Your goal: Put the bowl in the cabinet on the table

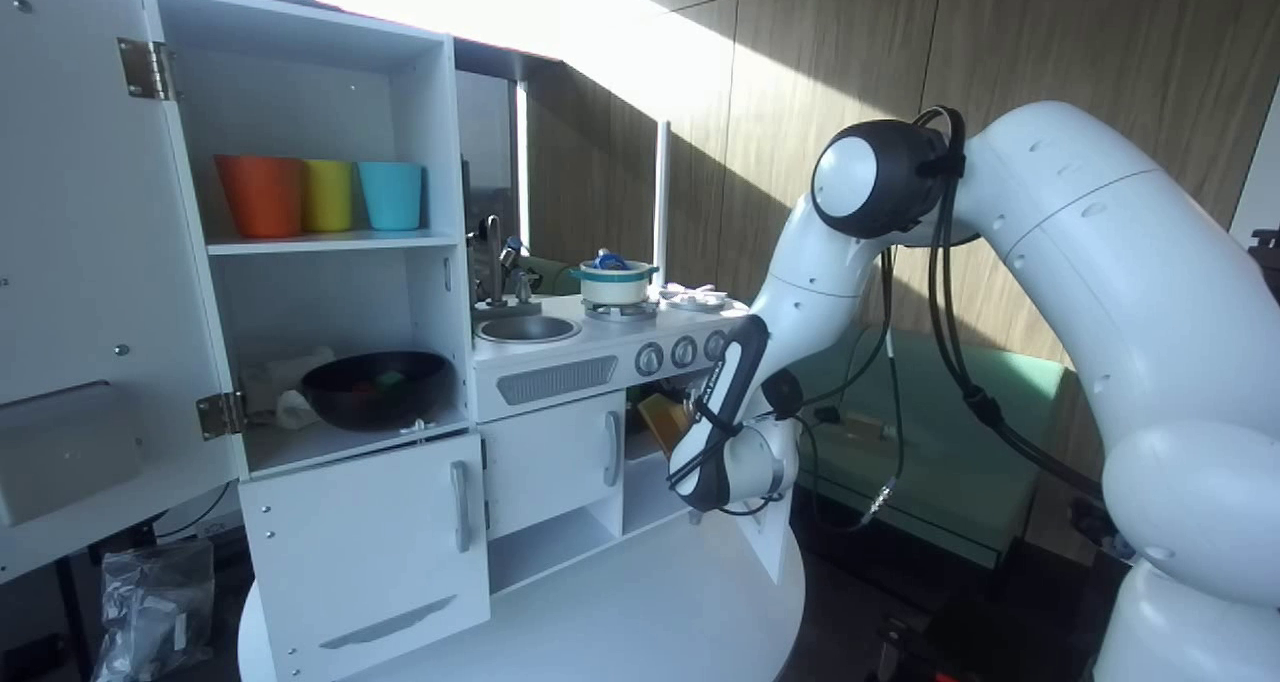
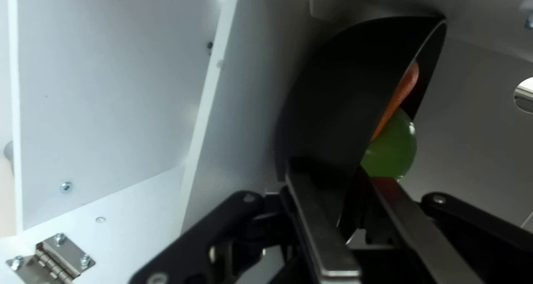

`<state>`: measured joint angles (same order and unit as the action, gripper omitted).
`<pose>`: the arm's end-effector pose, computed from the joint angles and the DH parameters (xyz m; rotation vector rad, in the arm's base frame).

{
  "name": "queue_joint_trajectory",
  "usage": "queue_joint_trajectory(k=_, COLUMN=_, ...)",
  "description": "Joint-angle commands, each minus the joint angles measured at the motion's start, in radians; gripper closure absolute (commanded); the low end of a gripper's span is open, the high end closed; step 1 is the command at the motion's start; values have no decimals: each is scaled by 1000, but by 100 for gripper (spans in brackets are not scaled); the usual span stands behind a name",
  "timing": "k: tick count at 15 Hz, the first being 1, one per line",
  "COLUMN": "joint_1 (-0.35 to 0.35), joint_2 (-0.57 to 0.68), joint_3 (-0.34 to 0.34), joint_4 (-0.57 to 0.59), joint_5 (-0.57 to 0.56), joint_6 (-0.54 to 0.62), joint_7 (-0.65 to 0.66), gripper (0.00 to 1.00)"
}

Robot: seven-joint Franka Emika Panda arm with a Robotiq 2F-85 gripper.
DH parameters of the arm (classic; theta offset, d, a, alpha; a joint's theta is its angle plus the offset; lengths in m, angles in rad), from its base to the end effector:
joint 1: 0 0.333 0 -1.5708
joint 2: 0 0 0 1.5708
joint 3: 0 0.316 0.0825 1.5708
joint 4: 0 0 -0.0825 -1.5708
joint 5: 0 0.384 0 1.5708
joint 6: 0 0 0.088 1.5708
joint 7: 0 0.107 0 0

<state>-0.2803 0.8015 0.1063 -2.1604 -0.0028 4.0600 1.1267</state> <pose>0.5607 -0.1036 0.1623 -1.7804 1.4645 -1.2278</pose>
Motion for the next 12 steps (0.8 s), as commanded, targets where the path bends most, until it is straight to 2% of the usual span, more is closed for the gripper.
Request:
queue_joint_trajectory(k=1, joint_1=4, joint_2=-29, joint_3=4, joint_4=-13, joint_5=37, joint_6=-1, joint_7=-28, gripper=87)
queue_joint_trajectory(k=2, joint_1=3, joint_2=-31, joint_3=2, joint_4=-18, joint_5=43, joint_6=-2, joint_7=-32, gripper=89)
queue_joint_trajectory(k=6, joint_1=8, joint_2=-52, joint_3=-5, joint_4=-57, joint_5=72, joint_6=-23, joint_7=-51, gripper=84)
queue_joint_trajectory(k=12, joint_1=39, joint_2=-132, joint_3=-23, joint_4=-154, joint_5=209, joint_6=-92, joint_7=-136, gripper=85)
